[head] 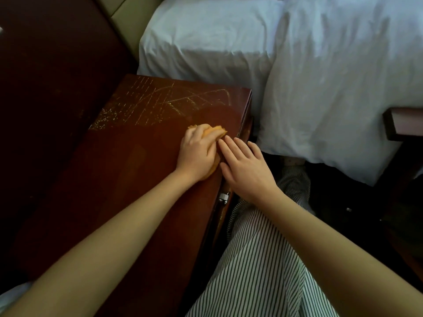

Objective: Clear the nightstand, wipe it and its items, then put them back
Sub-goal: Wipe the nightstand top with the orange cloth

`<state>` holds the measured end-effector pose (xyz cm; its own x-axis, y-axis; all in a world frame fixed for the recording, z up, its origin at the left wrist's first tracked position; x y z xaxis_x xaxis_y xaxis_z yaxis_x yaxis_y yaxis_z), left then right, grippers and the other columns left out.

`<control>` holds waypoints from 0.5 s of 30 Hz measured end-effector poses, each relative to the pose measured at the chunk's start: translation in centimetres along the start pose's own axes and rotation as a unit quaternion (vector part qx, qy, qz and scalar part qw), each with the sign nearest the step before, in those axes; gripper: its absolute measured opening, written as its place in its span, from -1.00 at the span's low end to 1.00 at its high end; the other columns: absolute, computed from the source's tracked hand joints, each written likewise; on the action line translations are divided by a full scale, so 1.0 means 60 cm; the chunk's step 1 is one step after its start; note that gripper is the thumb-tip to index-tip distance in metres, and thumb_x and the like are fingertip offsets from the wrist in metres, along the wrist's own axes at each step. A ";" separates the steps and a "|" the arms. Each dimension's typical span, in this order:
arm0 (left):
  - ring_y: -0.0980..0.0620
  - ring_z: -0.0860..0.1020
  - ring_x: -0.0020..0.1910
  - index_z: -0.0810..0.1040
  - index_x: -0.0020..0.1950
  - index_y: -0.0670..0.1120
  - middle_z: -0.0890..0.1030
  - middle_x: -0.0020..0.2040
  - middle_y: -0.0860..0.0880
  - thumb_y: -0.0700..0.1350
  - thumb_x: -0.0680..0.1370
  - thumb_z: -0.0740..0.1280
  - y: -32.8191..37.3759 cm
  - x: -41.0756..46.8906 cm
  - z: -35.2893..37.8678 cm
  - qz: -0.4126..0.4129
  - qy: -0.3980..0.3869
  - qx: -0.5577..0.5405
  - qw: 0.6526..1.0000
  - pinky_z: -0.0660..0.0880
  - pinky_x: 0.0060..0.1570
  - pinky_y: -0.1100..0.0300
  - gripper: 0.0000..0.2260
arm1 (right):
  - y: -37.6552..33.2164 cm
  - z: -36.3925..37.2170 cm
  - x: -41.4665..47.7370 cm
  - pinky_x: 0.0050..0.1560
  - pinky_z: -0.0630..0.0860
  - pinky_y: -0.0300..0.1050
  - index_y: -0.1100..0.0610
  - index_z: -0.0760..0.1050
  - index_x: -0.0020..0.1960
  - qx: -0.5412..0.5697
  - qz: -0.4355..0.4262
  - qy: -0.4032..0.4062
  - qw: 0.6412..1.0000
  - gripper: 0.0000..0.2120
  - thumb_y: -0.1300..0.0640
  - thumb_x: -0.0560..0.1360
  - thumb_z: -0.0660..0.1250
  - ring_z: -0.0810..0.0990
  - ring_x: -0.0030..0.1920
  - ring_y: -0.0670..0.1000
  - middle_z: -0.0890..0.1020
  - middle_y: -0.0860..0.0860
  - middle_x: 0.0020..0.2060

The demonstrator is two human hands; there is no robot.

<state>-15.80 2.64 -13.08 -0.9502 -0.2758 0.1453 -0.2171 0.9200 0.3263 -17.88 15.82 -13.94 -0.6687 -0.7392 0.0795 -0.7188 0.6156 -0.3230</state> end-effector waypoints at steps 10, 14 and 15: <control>-0.10 0.36 0.21 0.50 0.29 0.07 0.47 0.25 -0.06 -0.07 0.55 0.09 -0.181 -0.148 -0.090 -0.084 -0.004 -0.003 0.996 0.27 0.20 0.04 -0.64 | -0.082 0.017 0.013 0.41 0.01 -0.01 0.15 0.27 0.46 0.015 -0.069 -0.011 0.997 -0.47 -0.04 0.56 -0.04 0.31 0.42 0.12 0.36 0.09 0.42; -0.12 0.33 0.26 0.49 0.31 0.04 0.44 0.29 -0.07 -0.12 0.58 0.13 -0.270 -0.176 -0.126 -0.156 0.026 0.015 0.987 0.27 0.23 0.03 -0.67 | -0.137 0.032 0.024 0.37 0.01 0.01 0.16 0.32 0.43 0.015 -0.107 0.006 0.994 -0.51 0.02 0.56 0.02 0.37 0.38 0.14 0.41 0.11 0.38; -0.13 0.32 0.26 0.48 0.32 0.03 0.43 0.30 -0.08 -0.14 0.59 0.15 -0.290 -0.179 -0.134 -0.171 0.032 0.017 0.985 0.27 0.23 0.03 -0.68 | -0.148 0.036 0.030 0.37 0.01 0.01 0.16 0.32 0.43 0.015 -0.116 0.005 0.993 -0.51 0.02 0.56 0.02 0.38 0.38 0.14 0.41 0.10 0.38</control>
<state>-0.05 -12.62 -12.81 -0.8045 -0.5870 0.0904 -0.5304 0.7785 0.3355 -12.30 8.47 -12.97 -0.4883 -0.8570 0.1649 -0.8477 0.4208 -0.3230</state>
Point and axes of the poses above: each hand's wrist, its own x-axis towards the middle knuckle, its own z-axis out of the palm, y = z × x, the point moved 3 cm from there along x, towards the middle knuckle
